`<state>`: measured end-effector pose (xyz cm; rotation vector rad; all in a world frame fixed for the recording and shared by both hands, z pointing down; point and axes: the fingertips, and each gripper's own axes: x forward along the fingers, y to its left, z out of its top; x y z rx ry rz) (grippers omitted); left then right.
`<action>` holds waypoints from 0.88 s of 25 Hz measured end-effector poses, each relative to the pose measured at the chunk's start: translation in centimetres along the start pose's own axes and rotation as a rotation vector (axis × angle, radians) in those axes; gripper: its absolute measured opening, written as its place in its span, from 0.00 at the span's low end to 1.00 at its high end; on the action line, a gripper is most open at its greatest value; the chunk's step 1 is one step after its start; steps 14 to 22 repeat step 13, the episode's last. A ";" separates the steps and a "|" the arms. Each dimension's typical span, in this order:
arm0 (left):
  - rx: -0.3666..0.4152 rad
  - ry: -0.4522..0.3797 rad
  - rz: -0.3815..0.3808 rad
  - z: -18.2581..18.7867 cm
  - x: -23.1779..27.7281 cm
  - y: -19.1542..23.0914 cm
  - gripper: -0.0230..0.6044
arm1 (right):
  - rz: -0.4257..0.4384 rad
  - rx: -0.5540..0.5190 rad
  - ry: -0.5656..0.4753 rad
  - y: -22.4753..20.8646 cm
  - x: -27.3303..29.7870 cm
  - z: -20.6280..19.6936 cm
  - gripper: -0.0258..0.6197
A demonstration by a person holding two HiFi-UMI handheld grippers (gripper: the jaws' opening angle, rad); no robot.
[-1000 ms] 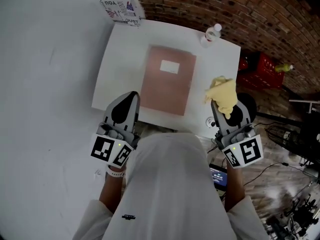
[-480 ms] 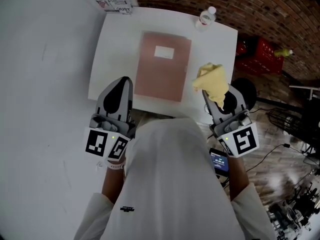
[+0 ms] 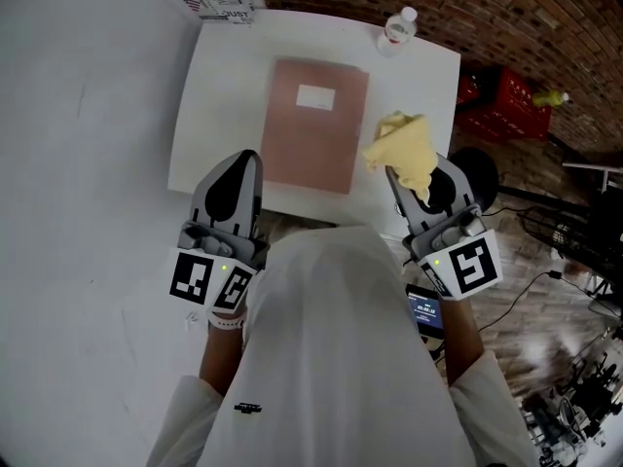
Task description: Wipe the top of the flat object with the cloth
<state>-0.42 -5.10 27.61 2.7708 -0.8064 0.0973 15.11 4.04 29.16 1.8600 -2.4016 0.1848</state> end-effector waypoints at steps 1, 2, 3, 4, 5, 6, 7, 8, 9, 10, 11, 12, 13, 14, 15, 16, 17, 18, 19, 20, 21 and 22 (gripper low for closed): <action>-0.001 0.004 -0.003 -0.2 0.0 -0.1 0.06 | 0.001 0.003 0.004 0.1 0.0 -0.2 0.19; -0.001 0.008 -0.004 -0.4 -0.1 -0.2 0.06 | 0.002 0.006 0.006 0.2 0.0 -0.3 0.19; -0.001 0.011 -0.004 -0.5 -0.2 -0.2 0.06 | 0.005 0.007 0.006 0.3 0.0 -0.4 0.19; 0.000 0.012 -0.004 -0.5 -0.2 -0.2 0.06 | 0.007 0.009 0.005 0.4 0.1 -0.4 0.19; 0.000 0.012 -0.005 -0.5 -0.2 -0.2 0.06 | 0.008 0.009 0.004 0.5 0.1 -0.4 0.19; -0.001 0.011 -0.007 -0.5 -0.1 -0.3 0.06 | 0.008 0.009 0.004 0.5 0.1 -0.3 0.19; -0.002 0.011 -0.010 -0.6 0.0 -0.4 0.06 | 0.008 0.009 0.004 0.4 0.1 -0.3 0.19; -0.004 0.011 -0.012 -0.6 0.1 -0.6 0.06 | 0.007 0.009 0.006 0.4 0.0 -0.2 0.19; -0.005 0.013 -0.015 -0.6 0.1 -0.7 0.06 | 0.006 0.009 0.007 0.4 0.0 -0.2 0.19; -0.006 0.015 -0.017 -0.6 0.2 -0.8 0.06 | 0.005 0.010 0.009 0.4 -0.1 -0.1 0.19; -0.007 0.017 -0.019 -0.6 0.2 -0.9 0.06 | 0.005 0.011 0.010 0.4 -0.1 -0.1 0.18; -0.008 0.019 -0.021 -0.6 0.2 -1.0 0.06 | 0.004 0.012 0.011 0.4 -0.1 0.0 0.18; -0.008 0.020 -0.022 -0.6 0.2 -1.1 0.06 | 0.004 0.013 0.011 0.4 -0.1 0.0 0.18; -0.008 0.020 -0.022 -0.6 0.2 -1.1 0.06 | 0.004 0.013 0.011 0.4 -0.1 0.0 0.18; -0.008 0.020 -0.022 -0.6 0.2 -1.1 0.06 | 0.004 0.013 0.011 0.4 -0.1 0.0 0.18; -0.008 0.020 -0.022 -0.6 0.2 -1.1 0.06 | 0.004 0.013 0.011 0.4 -0.1 0.0 0.18; -0.008 0.020 -0.022 -0.6 0.2 -1.1 0.06 | 0.004 0.013 0.011 0.4 -0.1 0.0 0.18; -0.008 0.020 -0.022 -0.6 0.2 -1.1 0.06 | 0.004 0.013 0.011 0.4 -0.1 0.0 0.18; -0.008 0.020 -0.022 -0.6 0.2 -1.1 0.06 | 0.004 0.013 0.011 0.4 -0.1 0.0 0.18; -0.008 0.020 -0.022 -0.6 0.2 -1.1 0.06 | 0.004 0.013 0.011 0.4 -0.1 0.0 0.18; -0.008 0.020 -0.022 -0.6 0.2 -1.1 0.06 | 0.004 0.013 0.011 0.4 -0.1 0.0 0.18; -0.008 0.020 -0.022 -0.6 0.2 -1.1 0.06 | 0.004 0.013 0.011 0.4 -0.1 0.0 0.18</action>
